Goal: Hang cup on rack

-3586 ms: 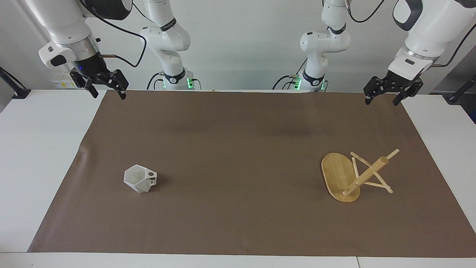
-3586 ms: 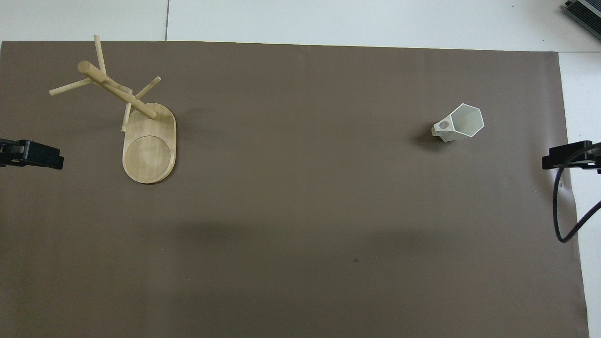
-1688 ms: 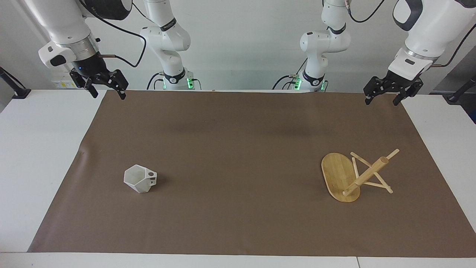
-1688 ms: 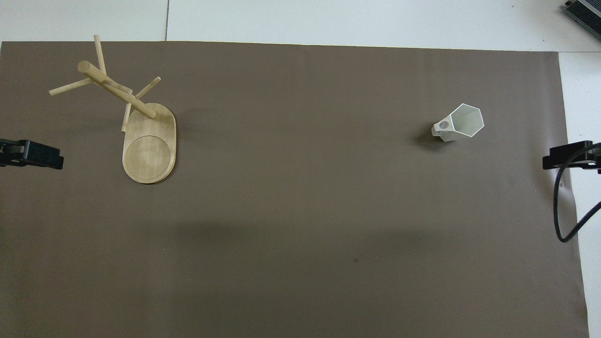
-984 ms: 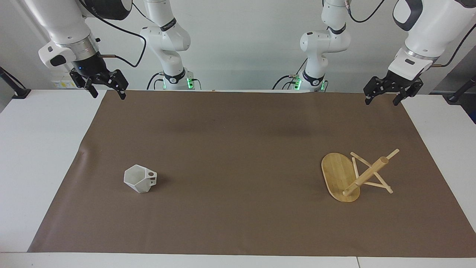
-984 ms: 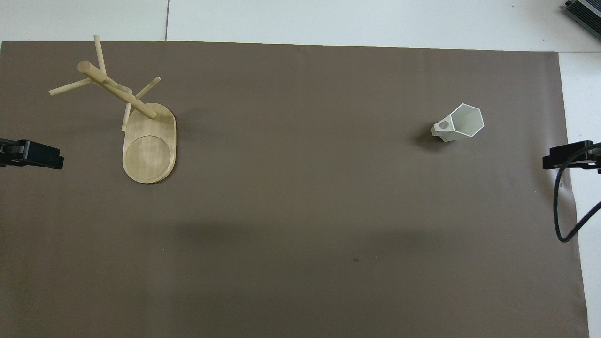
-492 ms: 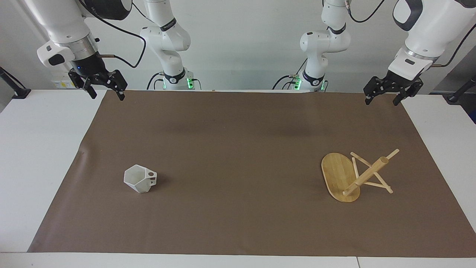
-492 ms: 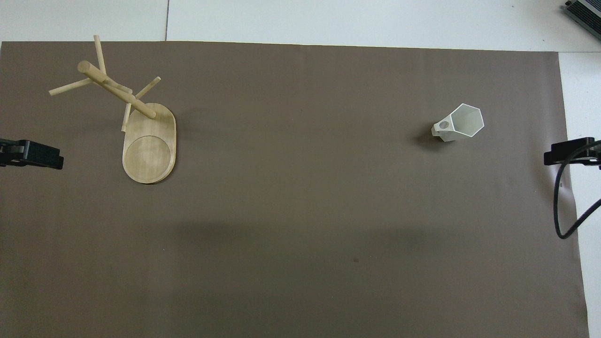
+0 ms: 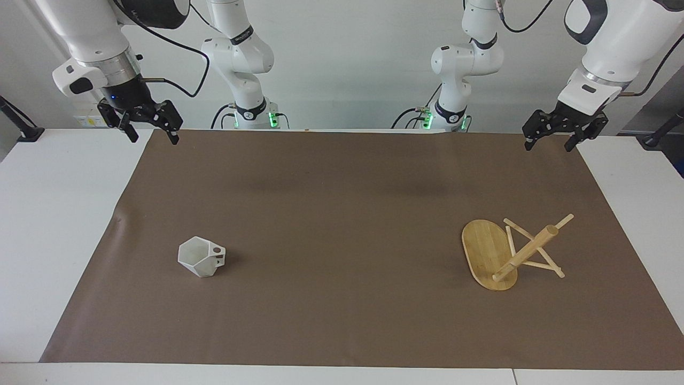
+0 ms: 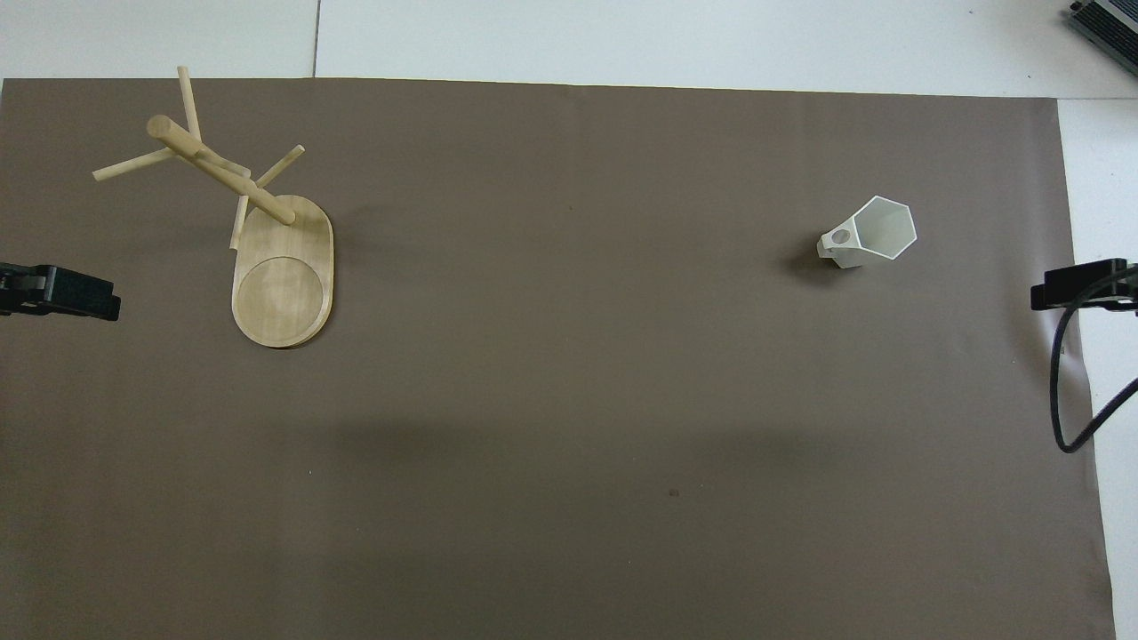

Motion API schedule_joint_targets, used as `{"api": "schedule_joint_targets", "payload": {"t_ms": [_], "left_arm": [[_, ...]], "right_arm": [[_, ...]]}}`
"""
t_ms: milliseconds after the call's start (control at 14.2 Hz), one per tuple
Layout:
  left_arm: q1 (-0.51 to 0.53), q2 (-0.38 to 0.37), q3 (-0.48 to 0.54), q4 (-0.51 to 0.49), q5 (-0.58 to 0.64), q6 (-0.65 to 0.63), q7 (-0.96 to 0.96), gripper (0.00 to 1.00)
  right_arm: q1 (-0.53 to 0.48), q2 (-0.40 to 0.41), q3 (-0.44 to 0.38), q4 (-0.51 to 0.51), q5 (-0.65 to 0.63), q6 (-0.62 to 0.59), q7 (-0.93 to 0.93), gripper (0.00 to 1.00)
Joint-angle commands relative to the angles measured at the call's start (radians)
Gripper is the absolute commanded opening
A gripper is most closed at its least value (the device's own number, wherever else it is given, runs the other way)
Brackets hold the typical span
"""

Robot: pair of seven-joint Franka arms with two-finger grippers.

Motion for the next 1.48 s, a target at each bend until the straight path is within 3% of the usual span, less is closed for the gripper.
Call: {"api": "schedule_joint_targets", "payload": {"t_ms": [0,422,1406], "left_arm": [[0.008,-0.016,-0.004,-0.014,-0.007,-0.011,-0.005,1.0],[0.008,-0.017,-0.004,-0.014,-0.007,-0.011,-0.005,1.0],[0.008,-0.016,-0.004,-0.015,-0.007,-0.011,-0.005,1.0]], "right_arm": [[-0.013,-0.018,0.001,-0.053,0.003,0.09,-0.074,1.0],[-0.015,0.016,-0.012,-0.146,0.005,0.29,-0.093,1.0],[-0.012,0.335,-0.011,-0.186,0.003,0.656,-0.088,1.0]]}}
